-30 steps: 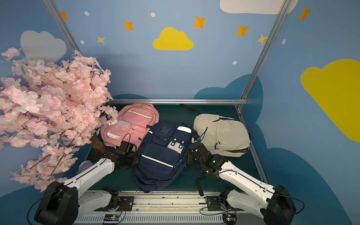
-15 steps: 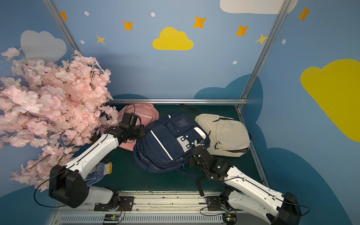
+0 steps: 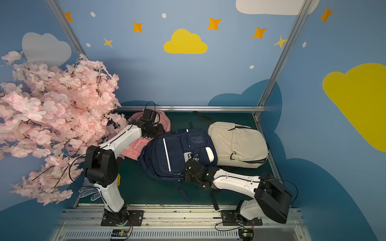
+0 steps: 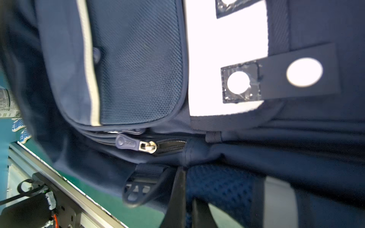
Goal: Zip up the backpack
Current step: Adjust the backpack on the backpack.
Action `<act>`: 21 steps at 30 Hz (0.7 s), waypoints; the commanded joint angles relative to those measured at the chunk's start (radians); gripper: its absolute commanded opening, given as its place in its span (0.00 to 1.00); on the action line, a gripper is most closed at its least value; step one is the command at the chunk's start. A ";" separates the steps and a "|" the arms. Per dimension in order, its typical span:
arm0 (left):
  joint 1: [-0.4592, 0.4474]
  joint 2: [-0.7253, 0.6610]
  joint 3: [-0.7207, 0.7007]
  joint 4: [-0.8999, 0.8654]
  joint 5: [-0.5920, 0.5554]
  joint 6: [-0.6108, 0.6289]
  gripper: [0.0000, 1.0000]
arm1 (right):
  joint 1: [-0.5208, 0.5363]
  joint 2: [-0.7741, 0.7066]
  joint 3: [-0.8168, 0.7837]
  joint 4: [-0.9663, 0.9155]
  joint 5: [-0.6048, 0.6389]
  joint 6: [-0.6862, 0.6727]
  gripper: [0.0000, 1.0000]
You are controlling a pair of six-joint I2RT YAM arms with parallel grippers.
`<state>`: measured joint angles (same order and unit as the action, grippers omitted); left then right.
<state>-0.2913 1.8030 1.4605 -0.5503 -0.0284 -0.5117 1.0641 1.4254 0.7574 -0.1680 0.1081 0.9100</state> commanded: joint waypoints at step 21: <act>-0.102 -0.865 -1.021 0.277 0.006 -0.311 0.75 | 0.011 -0.003 0.116 -0.180 -0.160 -0.986 0.63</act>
<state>-0.3939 0.8932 0.4072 -0.3687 -0.0376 -0.8055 1.0649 1.3918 0.8806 -0.3286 0.0204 0.1184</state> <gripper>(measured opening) 0.769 0.630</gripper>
